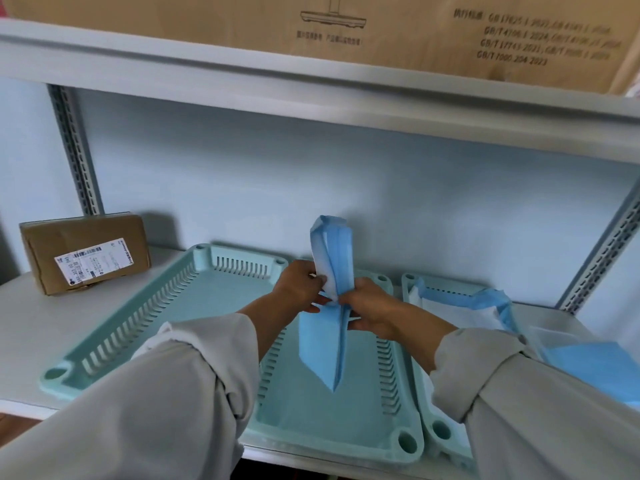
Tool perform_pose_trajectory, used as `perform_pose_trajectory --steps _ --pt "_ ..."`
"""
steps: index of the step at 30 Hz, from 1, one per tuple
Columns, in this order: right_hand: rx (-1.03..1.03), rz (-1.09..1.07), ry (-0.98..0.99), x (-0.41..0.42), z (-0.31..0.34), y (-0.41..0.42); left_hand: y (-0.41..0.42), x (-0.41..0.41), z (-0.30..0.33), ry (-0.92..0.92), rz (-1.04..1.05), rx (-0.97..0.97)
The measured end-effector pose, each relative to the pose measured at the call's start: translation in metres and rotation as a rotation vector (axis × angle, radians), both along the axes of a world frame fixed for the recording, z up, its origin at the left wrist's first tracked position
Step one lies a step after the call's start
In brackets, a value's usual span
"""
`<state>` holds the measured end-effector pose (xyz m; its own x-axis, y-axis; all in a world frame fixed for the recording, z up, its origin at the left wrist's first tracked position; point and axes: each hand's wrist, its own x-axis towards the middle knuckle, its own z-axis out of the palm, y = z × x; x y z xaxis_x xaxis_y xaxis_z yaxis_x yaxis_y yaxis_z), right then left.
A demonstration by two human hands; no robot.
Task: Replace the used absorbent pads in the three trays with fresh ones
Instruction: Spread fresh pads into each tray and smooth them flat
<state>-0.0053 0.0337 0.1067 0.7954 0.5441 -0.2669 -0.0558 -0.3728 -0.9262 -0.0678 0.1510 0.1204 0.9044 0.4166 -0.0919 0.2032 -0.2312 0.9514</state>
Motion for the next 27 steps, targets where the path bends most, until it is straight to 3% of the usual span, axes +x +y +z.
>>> perform_pose_trajectory --steps 4,9,12,14,18,23,25,27 --pt "0.116 -0.176 0.027 0.01 -0.005 -0.005 0.013 0.004 0.001 -0.007 0.066 0.034" --pt "0.187 -0.461 0.019 0.031 -0.016 -0.018 0.019 0.014 -0.009 0.066 0.192 0.22" --pt "0.189 -0.52 0.011 0.042 -0.015 -0.022 0.009 0.015 -0.012 0.062 0.031 0.052" --pt "0.184 -0.525 0.008 0.046 -0.017 -0.02 0.0 0.014 -0.016 0.123 -0.104 0.043" --pt "0.155 -0.504 0.055 0.046 -0.022 -0.015 -0.002 0.021 -0.029 0.13 -0.045 0.063" --pt "0.238 -0.513 0.194 0.049 -0.025 -0.019 -0.001 0.023 -0.026 0.105 -0.01 -0.157" --pt "0.197 -0.574 0.083 0.052 -0.025 -0.023 -0.002 0.023 -0.021 0.077 -0.005 -0.217" --pt "0.02 -0.636 -0.122 0.052 -0.024 -0.029 -0.004 0.026 -0.017 0.063 -0.004 -0.251"
